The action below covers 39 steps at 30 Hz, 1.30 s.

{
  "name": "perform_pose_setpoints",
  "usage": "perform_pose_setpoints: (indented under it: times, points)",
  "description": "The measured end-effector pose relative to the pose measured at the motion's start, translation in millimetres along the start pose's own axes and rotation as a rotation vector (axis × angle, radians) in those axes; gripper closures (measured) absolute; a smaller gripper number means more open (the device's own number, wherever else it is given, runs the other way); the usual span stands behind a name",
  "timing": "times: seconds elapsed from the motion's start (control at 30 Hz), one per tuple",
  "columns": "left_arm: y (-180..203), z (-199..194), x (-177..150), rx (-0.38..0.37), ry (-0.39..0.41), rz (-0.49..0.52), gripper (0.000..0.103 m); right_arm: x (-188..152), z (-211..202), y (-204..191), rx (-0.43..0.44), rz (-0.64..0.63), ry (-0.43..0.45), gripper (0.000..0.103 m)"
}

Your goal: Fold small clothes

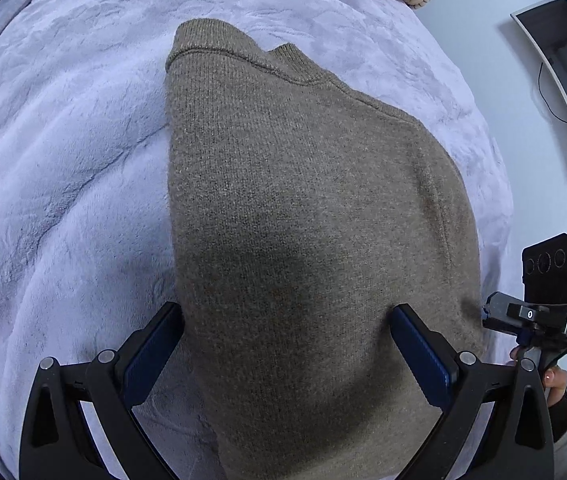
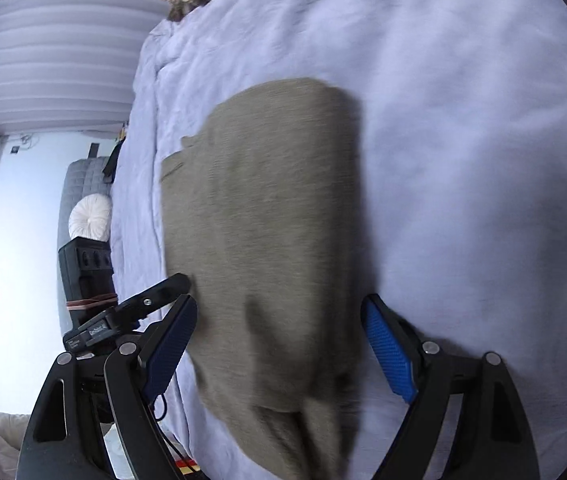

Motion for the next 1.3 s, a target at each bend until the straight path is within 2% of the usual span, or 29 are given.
perform_pose_setpoints:
  times: [0.2, 0.3, 0.43, 0.5, 0.53, 0.57, 0.6, 0.67, 0.73, 0.87, 1.07, 1.3]
  points:
    - [13, 15, -2, -0.001, -0.025, 0.035, 0.000, 4, 18, -14, 0.134, -0.002, -0.017, 0.016]
    - [15, 19, -2, 0.011, -0.019, 0.044, 0.000, 6, 35, -20, 0.127, -0.002, -0.023, 0.016]
    - [13, 21, -2, -0.005, -0.032, 0.033, 0.000, 9, 40, -13, 0.125, 0.073, -0.002, 0.020]
    - [14, 21, -3, 0.007, -0.042, 0.032, 0.004, 8, 43, -6, 0.066, 0.106, -0.011, 0.039]
    - [14, 19, -2, 0.018, -0.038, 0.030, 0.012, 5, 43, -3, 0.042, 0.115, -0.019, 0.063]
    - [16, 16, -3, 0.012, -0.031, 0.031, 0.022, 3, 42, -5, 0.054, 0.130, -0.011, 0.069]
    - [19, 11, -3, 0.001, -0.021, 0.034, 0.027, 3, 40, -10, 0.063, 0.132, 0.004, 0.071]
    - [20, 0, -4, -0.018, -0.010, 0.046, 0.047, 1, 35, -24, 0.088, 0.119, 0.021, 0.071]
    - [20, -10, -7, -0.040, -0.005, 0.049, 0.051, -2, 31, -42, 0.121, 0.108, 0.030, 0.071]
    - [21, -37, -14, -0.072, 0.012, 0.051, 0.051, -10, 19, -71, 0.182, 0.093, 0.042, 0.071]
    - [1, -82, -42, -0.081, 0.028, 0.032, 0.051, -39, 19, -111, 0.205, 0.069, 0.021, 0.071]
    - [-35, -112, -87, -0.020, 0.026, -0.005, 0.051, -82, 47, -136, 0.233, 0.071, -0.037, 0.071]
Point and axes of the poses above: each gripper's, at about its wrist camera, not at the fingertips, and z roughly the way its jaws point, y to its right, x to its top, the point moved 9 cm from there along z, roughly the way its jaws point, and after that the axes turned 5 degrees about -z, right-handed, at the moved point
